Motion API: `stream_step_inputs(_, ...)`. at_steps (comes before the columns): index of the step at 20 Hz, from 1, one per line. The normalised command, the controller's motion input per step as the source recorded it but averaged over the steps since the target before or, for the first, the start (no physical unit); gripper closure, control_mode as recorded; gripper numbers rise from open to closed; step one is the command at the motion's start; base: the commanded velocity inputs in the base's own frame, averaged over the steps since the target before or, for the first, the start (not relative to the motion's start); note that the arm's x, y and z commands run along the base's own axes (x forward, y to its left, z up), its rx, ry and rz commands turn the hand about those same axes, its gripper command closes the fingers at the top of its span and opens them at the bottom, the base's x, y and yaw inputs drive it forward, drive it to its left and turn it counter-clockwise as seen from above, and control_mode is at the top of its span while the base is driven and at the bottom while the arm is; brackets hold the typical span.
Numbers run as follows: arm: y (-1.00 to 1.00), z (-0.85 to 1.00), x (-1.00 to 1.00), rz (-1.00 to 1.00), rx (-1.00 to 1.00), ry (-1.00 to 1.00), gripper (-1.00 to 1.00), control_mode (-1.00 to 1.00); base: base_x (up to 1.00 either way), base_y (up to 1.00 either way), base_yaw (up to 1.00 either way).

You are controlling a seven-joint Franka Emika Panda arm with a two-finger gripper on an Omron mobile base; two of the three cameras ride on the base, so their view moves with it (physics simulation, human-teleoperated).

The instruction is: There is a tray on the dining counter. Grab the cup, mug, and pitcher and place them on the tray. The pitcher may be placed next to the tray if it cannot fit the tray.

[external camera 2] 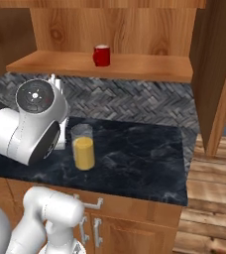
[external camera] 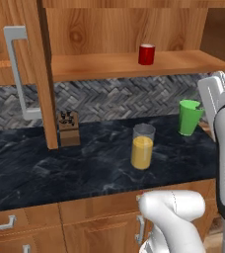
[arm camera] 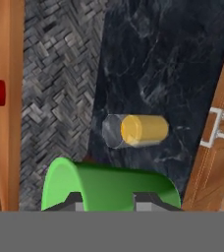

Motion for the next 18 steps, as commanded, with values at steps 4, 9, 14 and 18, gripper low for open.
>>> stream_step_inputs(4,0.00,0.00,0.00,0.00,0.00,0.00,1.00,1.00,-0.85,0.00,0.18)
stream_step_inputs(9,0.00,0.00,0.00,0.00,0.00,0.00,1.00,1.00,-0.61,0.10,0.40)
stream_step_inputs(14,0.00,0.00,0.00,0.00,0.00,0.00,1.00,1.00,-0.28,0.35,0.62)
stream_step_inputs(18,0.00,0.00,0.00,0.00,0.00,0.00,1.00,1.00,-0.10,0.37,0.72)
